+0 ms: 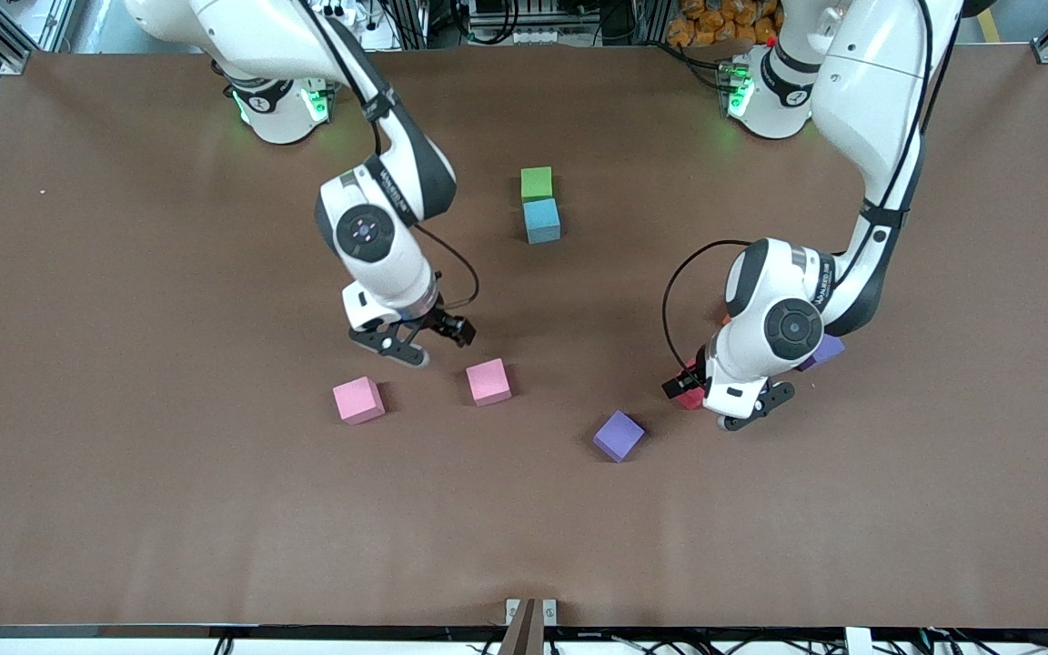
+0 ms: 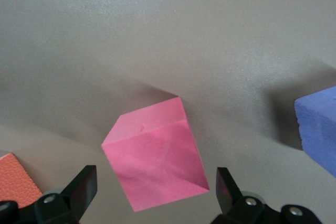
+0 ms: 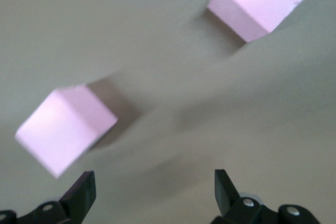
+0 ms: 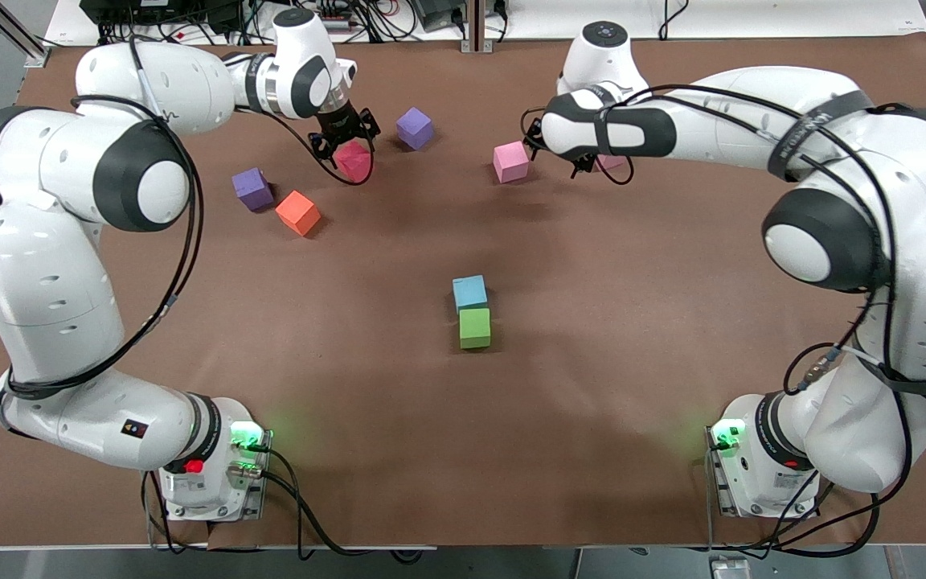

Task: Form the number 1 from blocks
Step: 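Carry the red block with the left gripper while the right gripper reaches pink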

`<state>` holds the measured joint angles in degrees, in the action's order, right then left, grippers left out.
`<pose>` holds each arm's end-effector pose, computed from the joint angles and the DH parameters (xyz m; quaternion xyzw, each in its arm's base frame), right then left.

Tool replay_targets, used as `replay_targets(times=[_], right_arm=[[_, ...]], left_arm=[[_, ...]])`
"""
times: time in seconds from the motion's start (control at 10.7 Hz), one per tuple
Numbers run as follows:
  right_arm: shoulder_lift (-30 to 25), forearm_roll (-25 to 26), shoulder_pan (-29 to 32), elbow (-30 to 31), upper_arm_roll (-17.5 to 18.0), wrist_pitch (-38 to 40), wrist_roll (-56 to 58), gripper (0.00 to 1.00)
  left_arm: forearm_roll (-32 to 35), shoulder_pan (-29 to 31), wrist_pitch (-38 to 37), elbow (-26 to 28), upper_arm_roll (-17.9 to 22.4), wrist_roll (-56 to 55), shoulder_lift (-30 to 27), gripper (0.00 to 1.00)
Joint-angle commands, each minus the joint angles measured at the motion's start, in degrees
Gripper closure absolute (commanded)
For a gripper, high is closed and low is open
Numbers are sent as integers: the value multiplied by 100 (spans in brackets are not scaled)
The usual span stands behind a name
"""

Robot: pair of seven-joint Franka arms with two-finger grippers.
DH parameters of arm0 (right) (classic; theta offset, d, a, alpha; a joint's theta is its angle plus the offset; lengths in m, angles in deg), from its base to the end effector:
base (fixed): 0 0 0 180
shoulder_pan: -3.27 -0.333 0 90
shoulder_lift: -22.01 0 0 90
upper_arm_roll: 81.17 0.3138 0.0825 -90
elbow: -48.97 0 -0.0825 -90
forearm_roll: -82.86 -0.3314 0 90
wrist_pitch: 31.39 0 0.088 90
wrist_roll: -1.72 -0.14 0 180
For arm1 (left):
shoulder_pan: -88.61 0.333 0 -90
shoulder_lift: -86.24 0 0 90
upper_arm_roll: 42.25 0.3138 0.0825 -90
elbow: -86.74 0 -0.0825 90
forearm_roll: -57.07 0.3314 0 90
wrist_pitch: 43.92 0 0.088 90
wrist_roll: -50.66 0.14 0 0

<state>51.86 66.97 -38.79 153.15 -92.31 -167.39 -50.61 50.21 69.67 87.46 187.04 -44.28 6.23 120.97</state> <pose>0.5203 0.3327 0.2616 -0.9620 0.2670 0.0149 0.0545 0.5760 -0.2250 0.2230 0.9674 0.2456 -0.0559 0.0280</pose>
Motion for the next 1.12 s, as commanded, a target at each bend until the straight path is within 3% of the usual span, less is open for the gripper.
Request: replay_targets(times=[0.0, 0.09, 0.19, 0.56, 0.65, 0.75, 0.93, 1.03], right_arm=[[329, -702, 205, -451, -134, 48, -243, 0], [320, -695, 250, -451, -256, 83, -217, 0], [311, -678, 251, -442, -449, 100, -199, 0], [372, -967, 251, -451, -494, 100, -296, 0], [416, -976, 233, -460, -495, 92, -296, 0], [495, -1159, 190, -495, -495, 48, -296, 0], [793, -2071, 137, -819, -495, 91, -270, 0], [864, -2136, 58, -942, -495, 100, -269, 0]], left_arm=[[-114, -83, -87, -152, 80, -75, 86, 0], [-105, -83, -87, -152, 80, -75, 104, 0], [-114, -75, -87, -178, 80, -66, 122, 8], [-97, -57, -87, -204, 141, -31, 218, 20], [-44, -57, -87, -204, 159, -31, 245, 34], [61, -57, -87, -213, 159, -22, 271, 56], [421, -66, -87, -213, 159, -4, 254, 99], [535, -92, -87, -222, 150, 22, 227, 100]])
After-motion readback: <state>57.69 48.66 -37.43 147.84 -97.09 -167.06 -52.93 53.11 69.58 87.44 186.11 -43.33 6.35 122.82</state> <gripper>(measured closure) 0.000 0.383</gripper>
